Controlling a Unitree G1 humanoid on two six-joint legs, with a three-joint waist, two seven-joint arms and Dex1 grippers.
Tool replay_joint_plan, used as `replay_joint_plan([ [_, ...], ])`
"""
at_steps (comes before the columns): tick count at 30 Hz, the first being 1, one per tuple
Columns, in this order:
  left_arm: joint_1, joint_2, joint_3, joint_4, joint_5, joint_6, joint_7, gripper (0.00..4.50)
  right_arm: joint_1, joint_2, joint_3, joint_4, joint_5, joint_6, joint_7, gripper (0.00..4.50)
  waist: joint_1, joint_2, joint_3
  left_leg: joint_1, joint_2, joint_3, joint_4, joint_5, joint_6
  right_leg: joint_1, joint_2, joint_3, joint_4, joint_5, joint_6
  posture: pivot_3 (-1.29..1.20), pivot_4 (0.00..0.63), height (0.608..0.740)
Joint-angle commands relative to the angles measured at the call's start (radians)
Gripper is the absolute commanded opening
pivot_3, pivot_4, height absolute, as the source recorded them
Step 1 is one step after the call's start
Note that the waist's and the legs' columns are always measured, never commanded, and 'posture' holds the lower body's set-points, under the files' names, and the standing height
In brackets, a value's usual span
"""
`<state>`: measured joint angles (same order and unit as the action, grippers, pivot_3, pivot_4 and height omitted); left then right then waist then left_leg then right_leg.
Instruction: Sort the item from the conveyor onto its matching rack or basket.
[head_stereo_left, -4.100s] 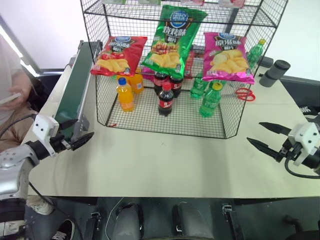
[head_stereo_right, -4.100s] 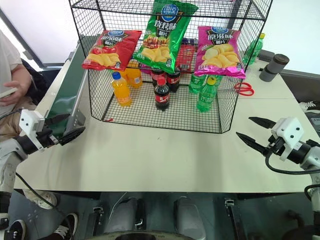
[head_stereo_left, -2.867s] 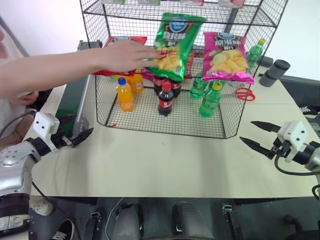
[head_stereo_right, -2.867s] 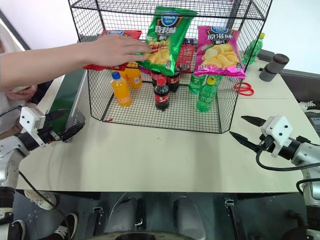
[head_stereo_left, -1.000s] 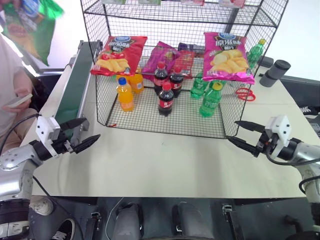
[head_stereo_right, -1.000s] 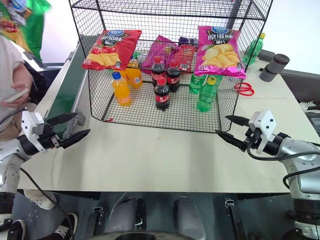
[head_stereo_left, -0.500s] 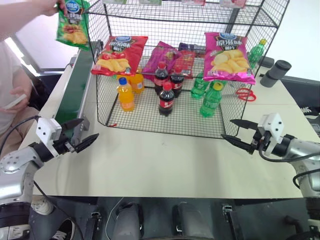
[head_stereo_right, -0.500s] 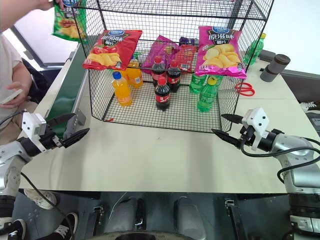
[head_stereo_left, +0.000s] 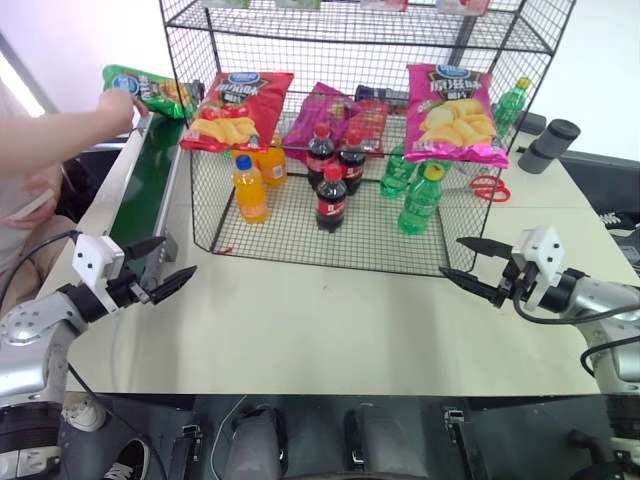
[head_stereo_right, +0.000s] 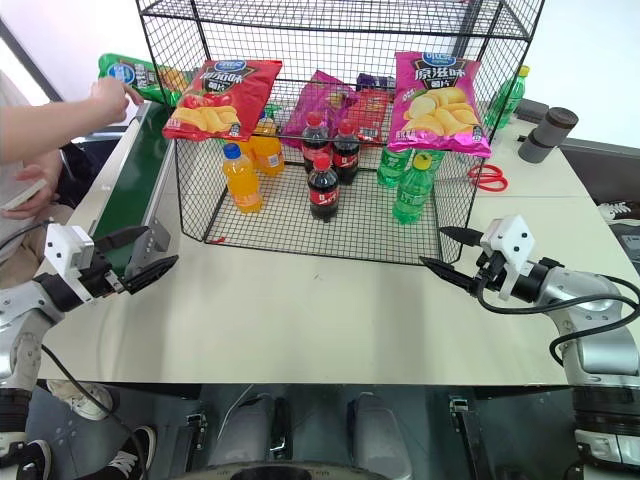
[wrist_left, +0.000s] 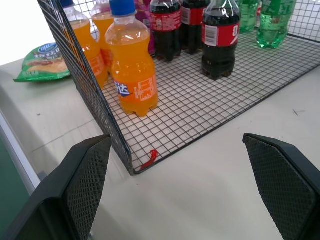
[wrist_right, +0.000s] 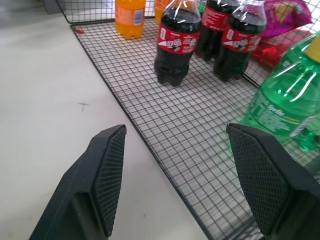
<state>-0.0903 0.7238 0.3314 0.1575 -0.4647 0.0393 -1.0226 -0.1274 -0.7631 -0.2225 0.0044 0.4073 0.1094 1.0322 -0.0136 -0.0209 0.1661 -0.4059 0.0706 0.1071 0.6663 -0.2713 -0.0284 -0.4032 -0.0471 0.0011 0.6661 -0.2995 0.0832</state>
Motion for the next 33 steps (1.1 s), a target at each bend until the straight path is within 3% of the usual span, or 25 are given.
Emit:
replay_joint_plan([
  [1,0.008,0.015,0.024,-0.016,0.026,-0.021,0.03,4.5,-0.022,0.003,-0.009,-0.031,0.013,0.003,-0.008,3.33,0.0,0.0,0.0,0.0,0.0,0.0,0.0,0.0,0.0,0.0,0.0,0.0,0.0,0.0,0.0,0.0,0.15,0.74],
  [8,0.024,0.018,0.011,-0.01,0.09,-0.063,0.058,4.5,-0.024,0.011,0.008,-0.033,0.008,-0.005,-0.007,3.33,0.001,0.0,0.0,0.0,0.0,0.0,0.0,0.0,0.0,0.0,0.0,0.0,0.0,0.0,0.0,0.0,0.15,0.74],
  [33,0.053,0.016,0.048,-0.01,0.072,-0.084,0.053,4.5,-0.074,0.022,0.042,-0.008,0.005,-0.011,0.004,3.33,0.0,0.0,0.0,0.0,0.0,0.0,0.0,0.0,0.0,0.0,0.0,0.0,0.0,0.0,0.0,0.0,0.15,0.74],
])
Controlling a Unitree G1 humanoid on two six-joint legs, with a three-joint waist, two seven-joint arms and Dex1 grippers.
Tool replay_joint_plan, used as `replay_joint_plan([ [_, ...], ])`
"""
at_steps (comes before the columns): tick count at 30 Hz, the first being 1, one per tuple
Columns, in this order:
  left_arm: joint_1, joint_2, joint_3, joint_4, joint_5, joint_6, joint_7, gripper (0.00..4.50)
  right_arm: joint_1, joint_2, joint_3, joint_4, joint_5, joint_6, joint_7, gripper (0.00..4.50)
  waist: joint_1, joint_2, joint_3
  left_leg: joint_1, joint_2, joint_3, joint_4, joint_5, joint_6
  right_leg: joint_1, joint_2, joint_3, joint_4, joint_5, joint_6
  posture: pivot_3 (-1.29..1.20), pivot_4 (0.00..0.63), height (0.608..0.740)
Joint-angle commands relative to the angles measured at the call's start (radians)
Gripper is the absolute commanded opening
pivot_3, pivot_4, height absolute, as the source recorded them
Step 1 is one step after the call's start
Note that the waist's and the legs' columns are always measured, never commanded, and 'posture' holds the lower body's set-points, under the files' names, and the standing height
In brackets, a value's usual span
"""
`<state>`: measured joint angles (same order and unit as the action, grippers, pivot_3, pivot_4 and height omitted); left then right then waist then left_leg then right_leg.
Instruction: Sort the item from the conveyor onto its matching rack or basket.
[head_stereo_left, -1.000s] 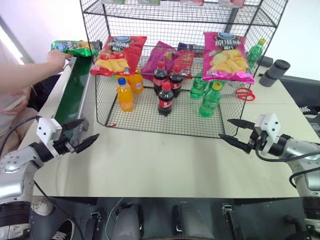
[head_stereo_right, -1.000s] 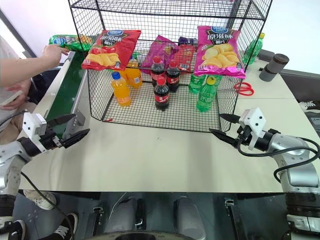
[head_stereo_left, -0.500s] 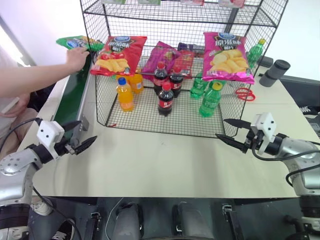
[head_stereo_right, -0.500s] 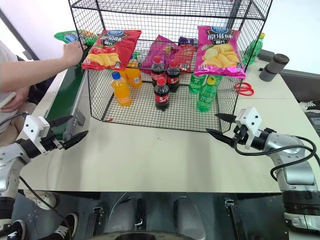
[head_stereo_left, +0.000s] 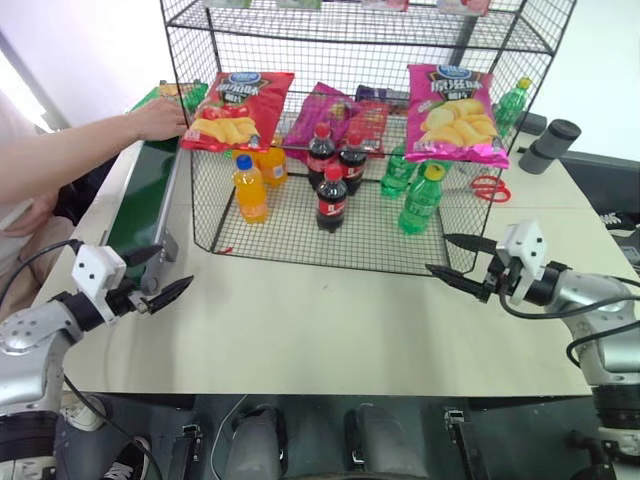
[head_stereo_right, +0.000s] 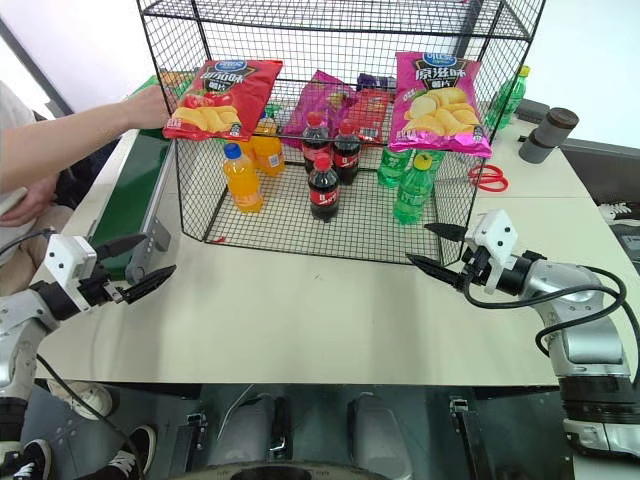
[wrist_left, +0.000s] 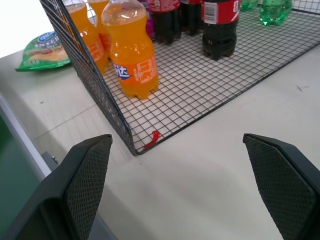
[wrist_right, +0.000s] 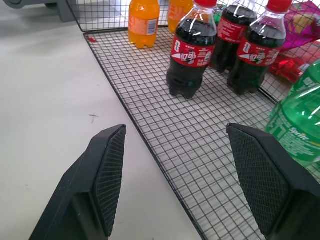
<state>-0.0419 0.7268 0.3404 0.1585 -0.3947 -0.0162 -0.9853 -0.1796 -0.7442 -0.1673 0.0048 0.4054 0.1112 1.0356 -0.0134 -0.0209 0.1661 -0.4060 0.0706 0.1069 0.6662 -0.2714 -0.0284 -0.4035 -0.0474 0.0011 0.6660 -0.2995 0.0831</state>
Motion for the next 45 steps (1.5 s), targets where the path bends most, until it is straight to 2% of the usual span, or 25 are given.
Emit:
replay_joint_plan([
  [1,0.007,0.014,0.039,-0.012,0.0,-0.028,0.016,4.5,-0.024,0.006,-0.012,-0.007,0.01,-0.006,-0.002,3.33,0.0,0.0,0.0,0.0,0.0,0.0,0.0,0.0,0.0,0.0,0.0,0.0,0.0,0.0,0.0,0.0,0.15,0.74],
  [8,0.037,0.025,0.058,-0.044,-0.091,0.027,-0.057,4.5,-0.03,0.02,-0.001,-0.011,-0.003,-0.007,-0.011,3.33,0.0,0.0,0.0,0.0,0.0,0.0,0.0,0.0,0.0,0.0,0.0,0.0,0.0,0.0,0.0,0.0,0.15,0.74],
  [14,0.084,0.048,0.057,-0.067,-0.111,0.075,-0.105,4.5,-0.039,0.027,0.003,-0.018,0.009,0.007,-0.002,3.33,-0.001,0.0,0.0,0.0,0.0,0.0,0.0,0.0,0.0,0.0,0.0,0.0,0.0,0.0,0.0,0.0,0.15,0.74],
  [18,0.103,0.048,0.08,-0.087,-0.13,0.092,-0.102,4.5,-0.046,0.035,0.017,-0.036,0.015,0.02,0.0,3.33,-0.001,0.0,0.0,0.0,0.0,0.0,0.0,0.0,0.0,0.0,0.0,0.0,0.0,0.0,0.0,0.0,0.15,0.74],
  [24,0.13,0.037,0.113,-0.106,-0.087,0.031,-0.054,4.5,-0.088,0.061,0.051,-0.061,0.039,0.068,0.004,3.33,-0.004,0.0,0.0,0.0,0.0,-0.001,0.0,0.0,0.0,-0.001,0.0,0.0,0.0,0.0,0.0,0.0,0.15,0.74],
  [28,0.192,0.045,0.147,-0.123,0.013,-0.114,-0.008,4.5,-0.136,0.122,0.102,-0.099,0.038,0.102,-0.026,3.33,-0.006,0.0,0.0,0.0,0.001,-0.001,0.0,0.0,0.0,-0.001,0.0,0.0,0.0,0.0,0.0,0.0,0.15,0.74],
  [31,0.291,0.026,0.2,-0.147,0.171,-0.305,0.096,4.5,-0.16,0.209,0.213,-0.146,0.018,0.142,-0.041,3.33,-0.01,0.0,0.0,0.0,0.003,0.0,-0.001,0.0,0.0,-0.002,0.0,0.0,0.0,0.0,-0.001,0.0,0.15,0.74],
  [34,0.354,0.018,0.236,-0.139,0.272,-0.452,0.175,4.5,-0.188,0.265,0.257,-0.136,0.024,0.171,-0.042,3.33,-0.001,0.0,0.0,-0.001,0.006,0.001,-0.001,0.0,0.0,-0.003,0.0,0.0,0.0,0.0,-0.001,0.0,0.15,0.74],
  [36,0.388,0.024,0.275,-0.109,0.387,-0.531,0.27,4.5,-0.213,0.302,0.273,-0.117,0.036,0.186,-0.046,3.9,0.003,-0.001,-0.001,-0.001,0.006,0.001,-0.001,0.0,0.0,-0.003,0.0,0.0,-0.001,0.0,-0.002,0.0,0.15,0.74],
  [37,0.41,0.031,0.297,-0.092,0.462,-0.588,0.324,4.5,-0.221,0.3,0.304,-0.106,0.013,0.188,-0.028,4.07,0.002,-0.001,-0.001,-0.001,0.006,0.001,-0.001,0.0,0.0,-0.003,-0.001,0.0,-0.001,0.001,-0.002,0.0,0.15,0.74],
  [38,0.425,0.037,0.313,-0.075,0.522,-0.638,0.372,4.5,-0.229,0.291,0.336,-0.095,-0.016,0.187,-0.007,4.43,0.001,-0.002,-0.001,-0.001,0.006,0.002,0.0,0.0,0.0,-0.003,-0.001,0.0,-0.001,0.001,-0.003,0.0,0.15,0.74],
  [40,0.437,0.042,0.329,-0.042,0.582,-0.682,0.445,4.5,-0.243,0.276,0.376,-0.068,-0.051,0.171,0.029,4.43,0.002,-0.004,-0.002,-0.001,0.006,0.002,0.0,0.0,0.0,-0.003,-0.001,-0.001,-0.001,0.001,-0.005,0.0,0.15,0.74],
  [45,0.437,0.069,0.313,0.055,0.686,-0.744,0.585,4.5,-0.275,0.279,0.387,-0.035,-0.058,0.165,0.059,4.43,-0.002,-0.004,-0.002,-0.001,0.007,0.003,-0.001,0.0,0.0,-0.004,-0.001,-0.001,-0.001,0.001,-0.003,0.0,0.15,0.74],
])
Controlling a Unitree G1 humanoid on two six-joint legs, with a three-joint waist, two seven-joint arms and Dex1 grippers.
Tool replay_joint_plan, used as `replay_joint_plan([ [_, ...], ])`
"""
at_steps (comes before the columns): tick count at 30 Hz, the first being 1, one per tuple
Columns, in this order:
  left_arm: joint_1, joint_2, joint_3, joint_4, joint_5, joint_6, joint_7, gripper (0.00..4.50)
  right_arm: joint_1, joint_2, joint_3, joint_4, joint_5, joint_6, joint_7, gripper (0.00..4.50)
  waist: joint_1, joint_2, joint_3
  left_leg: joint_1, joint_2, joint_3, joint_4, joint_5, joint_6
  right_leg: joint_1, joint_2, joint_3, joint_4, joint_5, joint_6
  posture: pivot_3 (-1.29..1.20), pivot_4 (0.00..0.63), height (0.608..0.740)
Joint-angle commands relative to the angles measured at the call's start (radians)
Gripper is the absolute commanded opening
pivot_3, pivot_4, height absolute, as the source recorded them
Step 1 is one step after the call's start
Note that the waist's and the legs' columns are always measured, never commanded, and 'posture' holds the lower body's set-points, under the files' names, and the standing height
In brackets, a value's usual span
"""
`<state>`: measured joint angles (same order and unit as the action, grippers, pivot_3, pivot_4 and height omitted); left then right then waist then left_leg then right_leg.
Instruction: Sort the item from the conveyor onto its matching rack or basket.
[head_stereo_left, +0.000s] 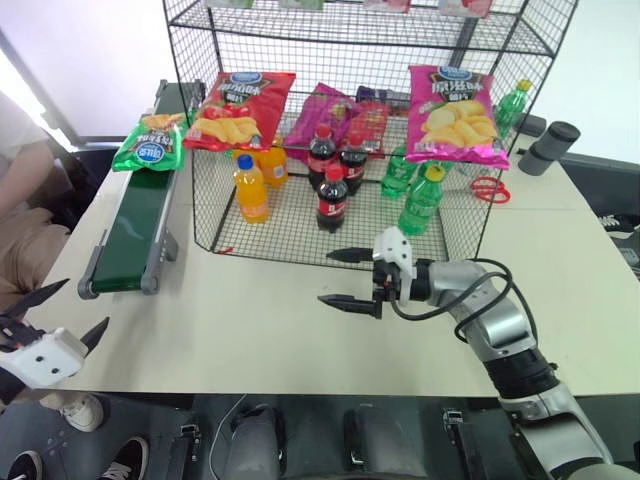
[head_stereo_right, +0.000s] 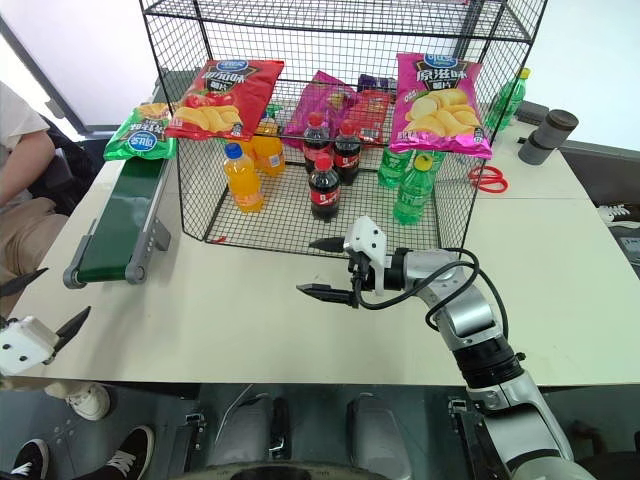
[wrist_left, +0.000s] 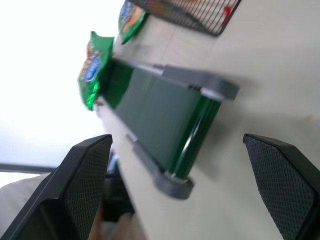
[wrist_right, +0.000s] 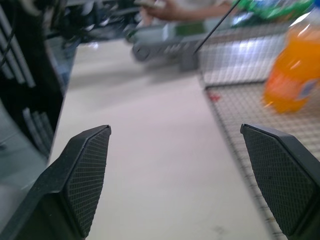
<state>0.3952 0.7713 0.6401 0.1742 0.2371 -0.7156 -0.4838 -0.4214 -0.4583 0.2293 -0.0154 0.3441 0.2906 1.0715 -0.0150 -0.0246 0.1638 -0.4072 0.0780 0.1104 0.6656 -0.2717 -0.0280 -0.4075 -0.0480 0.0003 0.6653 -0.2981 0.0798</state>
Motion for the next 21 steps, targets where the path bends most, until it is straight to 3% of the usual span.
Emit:
replay_joint_plan([
  [1,-0.001,0.032,0.008,0.054,0.073,-0.054,0.107,4.5,-0.035,-0.006,-0.014,-0.014,0.001,-0.015,0.02,4.43,-0.001,0.0,0.0,0.0,0.0,0.0,0.0,0.0,0.0,0.0,0.0,0.0,0.0,0.0,0.0,0.0,0.15,0.74],
  [12,-0.091,0.099,-0.124,0.176,0.193,-0.044,0.282,4.5,-0.018,-0.001,-0.024,-0.067,-0.004,-0.019,-0.012,4.43,-0.002,0.0,0.0,0.0,0.001,0.003,0.0,0.0,0.0,-0.001,0.001,0.0,0.0,0.0,0.0,0.0,0.15,0.74],
  [21,-0.12,0.15,-0.201,0.227,0.181,-0.052,0.323,4.5,-0.015,0.011,-0.029,-0.063,-0.016,-0.037,-0.043,4.43,-0.003,0.0,0.0,0.0,0.002,0.003,-0.001,0.0,0.0,-0.001,0.001,0.0,0.001,0.0,0.0,0.0,0.15,0.74],
])
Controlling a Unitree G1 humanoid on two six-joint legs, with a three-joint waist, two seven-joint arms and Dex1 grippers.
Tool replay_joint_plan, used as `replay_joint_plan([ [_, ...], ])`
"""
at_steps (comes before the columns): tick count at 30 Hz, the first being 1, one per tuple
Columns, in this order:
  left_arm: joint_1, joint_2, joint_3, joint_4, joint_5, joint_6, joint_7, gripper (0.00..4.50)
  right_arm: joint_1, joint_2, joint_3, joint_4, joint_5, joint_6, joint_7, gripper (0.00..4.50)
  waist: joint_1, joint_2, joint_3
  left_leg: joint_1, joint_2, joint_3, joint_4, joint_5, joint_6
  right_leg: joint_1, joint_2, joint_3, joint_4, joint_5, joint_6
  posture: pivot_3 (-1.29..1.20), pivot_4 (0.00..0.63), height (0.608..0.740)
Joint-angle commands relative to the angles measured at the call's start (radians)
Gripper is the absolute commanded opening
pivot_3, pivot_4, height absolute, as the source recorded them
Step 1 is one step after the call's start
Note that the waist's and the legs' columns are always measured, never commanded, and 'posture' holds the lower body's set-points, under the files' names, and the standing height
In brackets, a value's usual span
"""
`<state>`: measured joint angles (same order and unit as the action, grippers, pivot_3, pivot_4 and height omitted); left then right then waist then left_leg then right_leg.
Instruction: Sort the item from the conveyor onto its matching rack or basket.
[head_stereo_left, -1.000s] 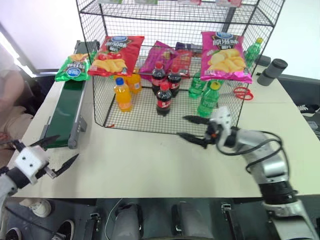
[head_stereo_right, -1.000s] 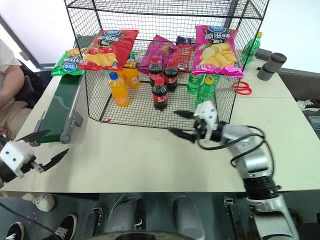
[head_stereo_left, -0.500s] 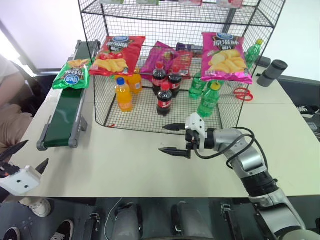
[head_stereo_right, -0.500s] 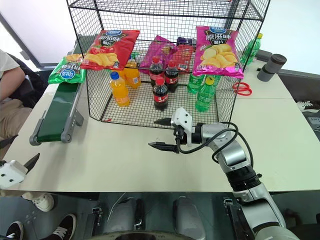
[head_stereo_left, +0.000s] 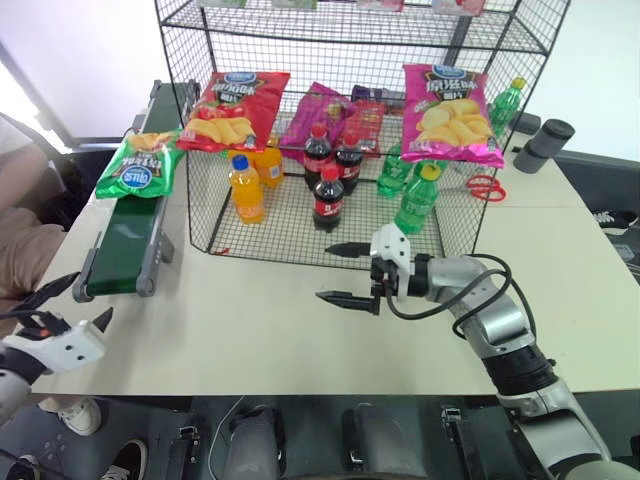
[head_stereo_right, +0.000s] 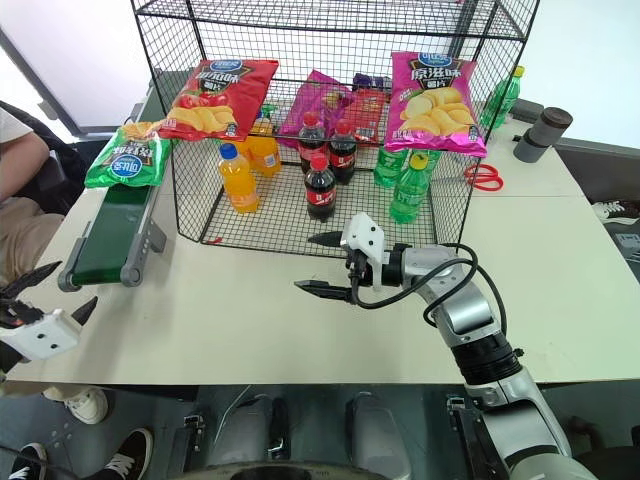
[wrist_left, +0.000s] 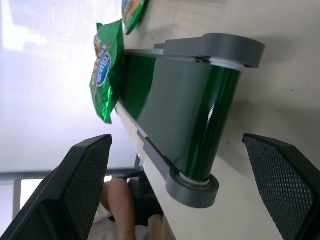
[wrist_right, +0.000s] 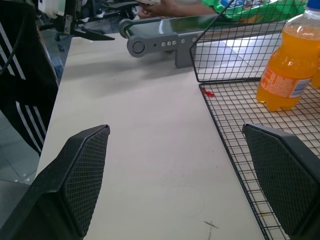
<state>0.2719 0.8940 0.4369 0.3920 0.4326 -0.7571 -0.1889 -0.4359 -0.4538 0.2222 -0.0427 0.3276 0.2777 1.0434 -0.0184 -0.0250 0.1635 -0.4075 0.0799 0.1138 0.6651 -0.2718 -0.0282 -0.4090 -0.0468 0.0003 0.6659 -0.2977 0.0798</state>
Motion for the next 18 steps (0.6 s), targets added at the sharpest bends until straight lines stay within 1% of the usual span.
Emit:
replay_joint_plan([
  [1,0.004,0.033,-0.001,0.011,-0.01,-0.012,0.035,4.5,0.001,0.008,-0.022,-0.035,-0.001,-0.03,-0.018,4.43,0.0,0.0,0.0,0.0,0.0,0.0,0.0,0.0,0.0,0.0,0.0,0.0,0.0,0.0,0.0,0.0,0.15,0.74],
  [9,0.007,0.051,-0.028,0.022,-0.011,-0.017,0.061,4.5,-0.008,0.003,-0.014,-0.005,-0.039,-0.09,-0.03,4.43,0.001,0.0,0.0,0.0,0.0,0.001,0.0,0.0,0.0,0.0,0.0,0.0,0.0,0.0,0.0,0.0,0.15,0.74],
  [13,0.009,0.06,-0.038,0.024,-0.007,-0.023,0.07,4.5,0.011,-0.005,0.008,-0.035,-0.028,-0.083,0.01,4.43,0.001,0.0,0.0,0.0,0.0,0.001,0.0,0.0,0.0,0.0,0.0,0.0,0.0,0.0,0.0,0.0,0.15,0.74],
  [18,0.01,0.074,-0.047,0.03,-0.01,-0.025,0.081,4.5,0.021,0.004,0.014,-0.052,-0.03,-0.076,0.012,4.43,0.001,0.0,0.0,0.0,0.0,0.001,0.0,0.0,0.0,0.0,0.0,0.0,0.0,0.0,0.0,0.0,0.15,0.74],
])
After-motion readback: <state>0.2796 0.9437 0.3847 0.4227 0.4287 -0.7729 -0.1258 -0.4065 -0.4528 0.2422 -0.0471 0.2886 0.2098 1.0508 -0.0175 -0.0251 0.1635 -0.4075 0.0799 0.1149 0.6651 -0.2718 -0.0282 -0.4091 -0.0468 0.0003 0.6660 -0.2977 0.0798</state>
